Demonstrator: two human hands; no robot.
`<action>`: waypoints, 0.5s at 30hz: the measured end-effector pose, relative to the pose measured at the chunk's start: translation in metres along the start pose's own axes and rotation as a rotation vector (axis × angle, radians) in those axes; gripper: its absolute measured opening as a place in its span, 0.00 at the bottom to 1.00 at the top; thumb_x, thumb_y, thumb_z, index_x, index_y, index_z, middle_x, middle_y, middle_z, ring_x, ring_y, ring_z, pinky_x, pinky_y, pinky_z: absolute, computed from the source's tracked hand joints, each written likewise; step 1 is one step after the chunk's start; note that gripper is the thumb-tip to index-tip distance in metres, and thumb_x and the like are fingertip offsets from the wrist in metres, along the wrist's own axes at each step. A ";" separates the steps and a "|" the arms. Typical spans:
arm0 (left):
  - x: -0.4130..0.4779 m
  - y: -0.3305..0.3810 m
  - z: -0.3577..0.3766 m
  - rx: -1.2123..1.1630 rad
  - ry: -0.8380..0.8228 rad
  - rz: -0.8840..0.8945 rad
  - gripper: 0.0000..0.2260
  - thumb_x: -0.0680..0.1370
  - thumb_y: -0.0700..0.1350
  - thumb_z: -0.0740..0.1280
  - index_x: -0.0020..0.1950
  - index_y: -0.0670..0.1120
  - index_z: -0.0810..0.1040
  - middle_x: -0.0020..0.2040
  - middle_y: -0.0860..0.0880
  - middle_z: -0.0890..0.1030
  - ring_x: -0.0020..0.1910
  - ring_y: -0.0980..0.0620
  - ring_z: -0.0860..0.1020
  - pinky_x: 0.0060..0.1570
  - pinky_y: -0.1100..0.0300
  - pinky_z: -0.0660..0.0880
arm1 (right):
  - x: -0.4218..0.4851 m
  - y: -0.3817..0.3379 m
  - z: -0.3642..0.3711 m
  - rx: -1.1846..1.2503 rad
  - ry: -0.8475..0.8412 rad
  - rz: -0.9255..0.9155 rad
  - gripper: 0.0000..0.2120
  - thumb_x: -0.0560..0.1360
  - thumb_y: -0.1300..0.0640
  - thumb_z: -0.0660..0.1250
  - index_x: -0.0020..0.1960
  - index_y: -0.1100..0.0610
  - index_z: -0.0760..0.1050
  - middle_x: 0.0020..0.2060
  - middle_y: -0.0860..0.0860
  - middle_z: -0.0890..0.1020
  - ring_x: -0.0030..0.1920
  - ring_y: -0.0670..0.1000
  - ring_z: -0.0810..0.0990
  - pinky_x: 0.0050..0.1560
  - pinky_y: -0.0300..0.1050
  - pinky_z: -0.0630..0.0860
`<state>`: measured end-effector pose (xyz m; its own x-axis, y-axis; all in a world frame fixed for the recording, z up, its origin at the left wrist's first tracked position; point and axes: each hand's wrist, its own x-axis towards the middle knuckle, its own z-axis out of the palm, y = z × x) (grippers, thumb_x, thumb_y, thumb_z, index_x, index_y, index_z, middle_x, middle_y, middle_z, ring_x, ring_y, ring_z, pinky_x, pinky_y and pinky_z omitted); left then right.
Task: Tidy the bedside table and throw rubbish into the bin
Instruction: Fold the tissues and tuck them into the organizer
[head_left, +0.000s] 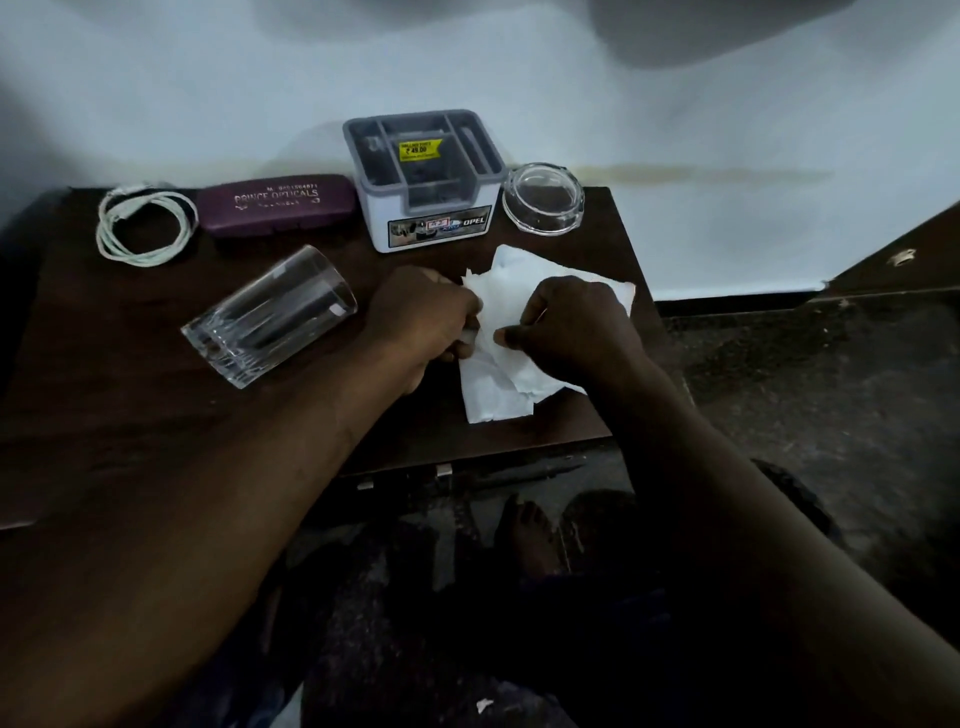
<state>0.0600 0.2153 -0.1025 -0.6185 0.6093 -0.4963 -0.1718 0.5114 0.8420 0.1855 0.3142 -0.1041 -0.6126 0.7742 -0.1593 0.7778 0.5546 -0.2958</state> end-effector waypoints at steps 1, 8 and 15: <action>0.001 -0.001 0.000 0.025 0.008 0.014 0.05 0.78 0.43 0.72 0.48 0.41 0.82 0.42 0.43 0.86 0.26 0.50 0.80 0.22 0.64 0.72 | 0.001 0.000 0.003 -0.003 -0.002 0.013 0.18 0.71 0.42 0.76 0.50 0.55 0.81 0.50 0.53 0.85 0.53 0.56 0.82 0.53 0.50 0.79; 0.003 -0.004 0.001 0.101 0.028 0.059 0.06 0.75 0.43 0.75 0.41 0.42 0.82 0.40 0.43 0.86 0.23 0.53 0.76 0.20 0.69 0.65 | 0.001 -0.002 0.002 -0.023 0.043 0.030 0.02 0.72 0.57 0.64 0.41 0.55 0.73 0.40 0.52 0.77 0.43 0.54 0.76 0.43 0.43 0.69; -0.001 0.002 -0.001 -0.006 -0.012 0.046 0.04 0.77 0.41 0.72 0.46 0.40 0.81 0.43 0.41 0.85 0.26 0.49 0.78 0.23 0.65 0.71 | 0.019 0.014 -0.030 0.335 0.054 0.214 0.05 0.71 0.53 0.72 0.40 0.54 0.81 0.40 0.51 0.81 0.43 0.53 0.77 0.39 0.41 0.71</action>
<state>0.0596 0.2155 -0.1001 -0.6168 0.6390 -0.4596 -0.1479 0.4794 0.8650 0.1891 0.3454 -0.0830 -0.4268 0.8811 -0.2038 0.7926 0.2559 -0.5534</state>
